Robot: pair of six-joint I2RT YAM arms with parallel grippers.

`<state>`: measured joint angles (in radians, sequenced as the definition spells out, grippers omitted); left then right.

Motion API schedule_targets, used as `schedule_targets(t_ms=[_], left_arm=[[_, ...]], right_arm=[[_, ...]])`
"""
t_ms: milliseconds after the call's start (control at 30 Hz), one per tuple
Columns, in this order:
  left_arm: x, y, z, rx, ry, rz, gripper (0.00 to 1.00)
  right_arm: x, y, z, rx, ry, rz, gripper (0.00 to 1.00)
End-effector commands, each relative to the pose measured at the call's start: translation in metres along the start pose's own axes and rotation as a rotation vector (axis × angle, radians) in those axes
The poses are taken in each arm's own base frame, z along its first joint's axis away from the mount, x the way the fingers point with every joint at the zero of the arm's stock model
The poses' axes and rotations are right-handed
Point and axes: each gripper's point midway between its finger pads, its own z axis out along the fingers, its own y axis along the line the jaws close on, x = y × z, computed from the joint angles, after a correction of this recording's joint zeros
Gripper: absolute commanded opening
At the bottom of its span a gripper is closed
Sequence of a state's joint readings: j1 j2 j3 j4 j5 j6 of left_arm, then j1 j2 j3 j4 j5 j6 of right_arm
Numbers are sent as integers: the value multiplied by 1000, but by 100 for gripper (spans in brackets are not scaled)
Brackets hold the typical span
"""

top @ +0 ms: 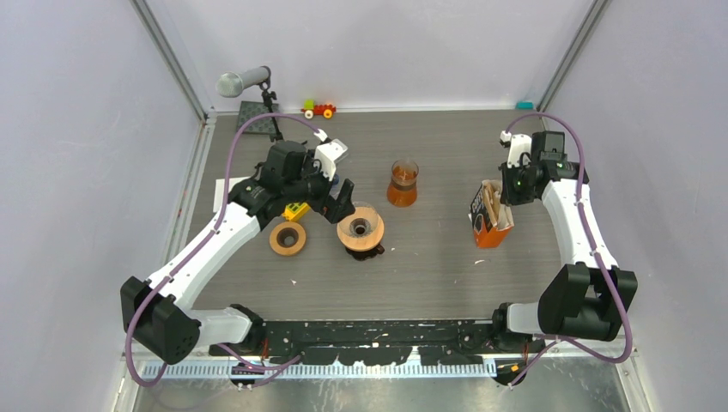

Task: Place the coffee filter in the dripper
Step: Pick up the coffee filter from the coffee filter holder.

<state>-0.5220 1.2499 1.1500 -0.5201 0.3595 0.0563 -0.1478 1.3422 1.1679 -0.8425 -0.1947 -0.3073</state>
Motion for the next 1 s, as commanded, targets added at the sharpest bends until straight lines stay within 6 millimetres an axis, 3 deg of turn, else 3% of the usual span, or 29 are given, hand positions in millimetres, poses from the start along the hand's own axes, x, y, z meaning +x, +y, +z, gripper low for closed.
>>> schedule_targets(t_ms=[0, 200, 400, 633, 800, 967], left_arm=[[-21, 0, -4, 2, -66, 21, 99], [-22, -1, -5, 2, -69, 24, 99], [-22, -1, -6, 1, -71, 25, 99], [-22, -1, -6, 2, -72, 24, 99], [-21, -1, -7, -2, -72, 26, 99], [-21, -1, -7, -1, -72, 28, 99]], right_arm=[[-18, -3, -13, 16, -73, -5, 0], [-38, -5, -48, 59, -142, -20, 0], [-44, -7, -73, 106, -191, -22, 1], [-35, -8, -59, 96, -146, -6, 41], [-31, -6, -47, 74, -126, 9, 49], [-25, 0, -33, 28, -102, 25, 45]])
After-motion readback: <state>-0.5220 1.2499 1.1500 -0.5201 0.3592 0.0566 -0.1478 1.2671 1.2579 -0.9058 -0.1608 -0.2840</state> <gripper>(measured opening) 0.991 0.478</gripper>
